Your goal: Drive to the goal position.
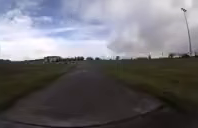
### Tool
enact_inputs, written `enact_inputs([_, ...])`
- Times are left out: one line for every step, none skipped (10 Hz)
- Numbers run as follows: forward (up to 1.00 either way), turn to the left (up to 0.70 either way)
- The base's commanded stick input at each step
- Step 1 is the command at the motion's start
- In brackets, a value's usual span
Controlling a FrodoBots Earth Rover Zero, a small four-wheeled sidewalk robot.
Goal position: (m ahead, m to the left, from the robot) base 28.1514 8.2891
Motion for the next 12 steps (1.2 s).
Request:
enact_inputs([1.00,0.00])
enact_inputs([1.00,0.00])
enact_inputs([1.00,0.00])
enact_inputs([1.00,0.00])
enact_inputs([1.00,0.00])
enact_inputs([1.00,0.00])
enact_inputs([1.00,0.00])
enact_inputs([1.00,0.00])
enact_inputs([1.00,0.00])
enact_inputs([1.00,0.00])
enact_inputs([1.00,0.00])
enact_inputs([1.00,0.00])
